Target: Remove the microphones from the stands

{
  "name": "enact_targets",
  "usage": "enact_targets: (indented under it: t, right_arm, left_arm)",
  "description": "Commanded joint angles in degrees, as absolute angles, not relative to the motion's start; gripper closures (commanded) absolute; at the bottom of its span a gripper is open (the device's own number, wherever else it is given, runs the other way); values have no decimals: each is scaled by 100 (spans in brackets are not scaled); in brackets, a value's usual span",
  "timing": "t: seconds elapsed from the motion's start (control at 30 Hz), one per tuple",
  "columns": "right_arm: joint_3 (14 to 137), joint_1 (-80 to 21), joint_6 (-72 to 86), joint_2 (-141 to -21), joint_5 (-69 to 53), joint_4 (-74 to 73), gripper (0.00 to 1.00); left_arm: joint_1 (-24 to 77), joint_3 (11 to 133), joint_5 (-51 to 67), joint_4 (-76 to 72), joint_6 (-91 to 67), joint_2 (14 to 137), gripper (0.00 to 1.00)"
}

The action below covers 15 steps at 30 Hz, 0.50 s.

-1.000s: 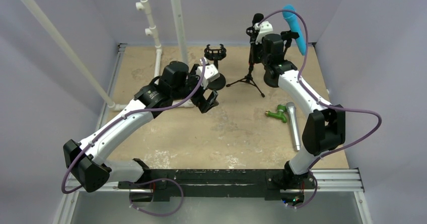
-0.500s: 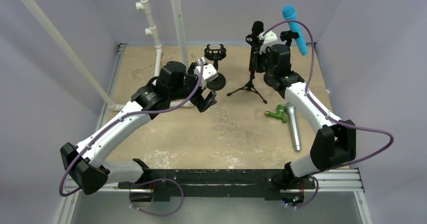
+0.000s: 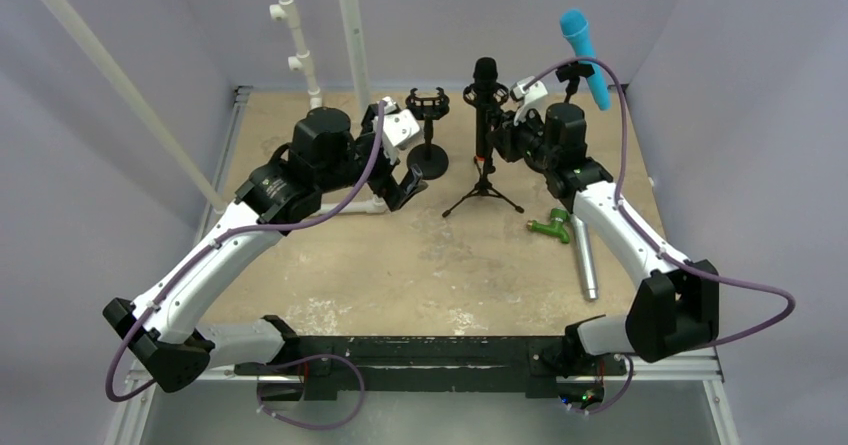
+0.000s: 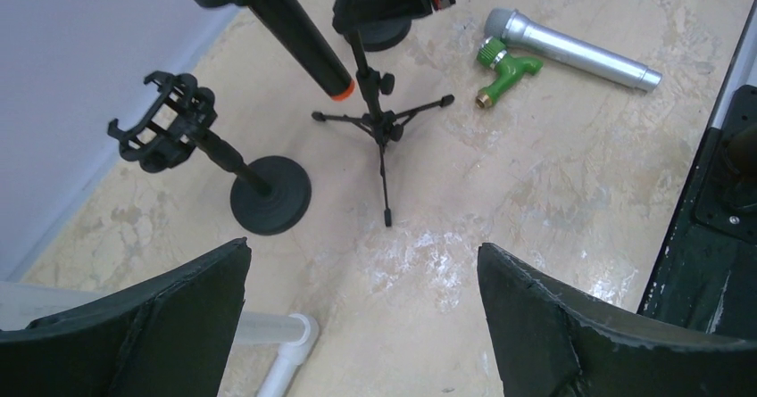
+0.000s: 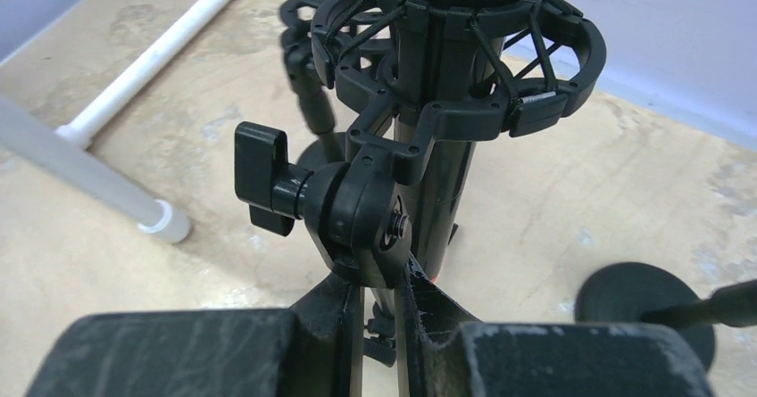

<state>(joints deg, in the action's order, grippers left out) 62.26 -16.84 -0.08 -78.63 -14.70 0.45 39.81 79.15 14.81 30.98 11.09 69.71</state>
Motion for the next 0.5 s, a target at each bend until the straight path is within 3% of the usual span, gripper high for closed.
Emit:
enact_targets:
  t: [0.0,0.47]
  right_arm:
    - [6071,-1731,509,-7645,-2647,-125,100]
    - [5458,-1738,-172,-7008,-4077,-712,100]
  left_arm:
    - [3966,8366,1583,3263,1340,6823,5]
    - [3951,8484,1515,3288,1336,6894,4]
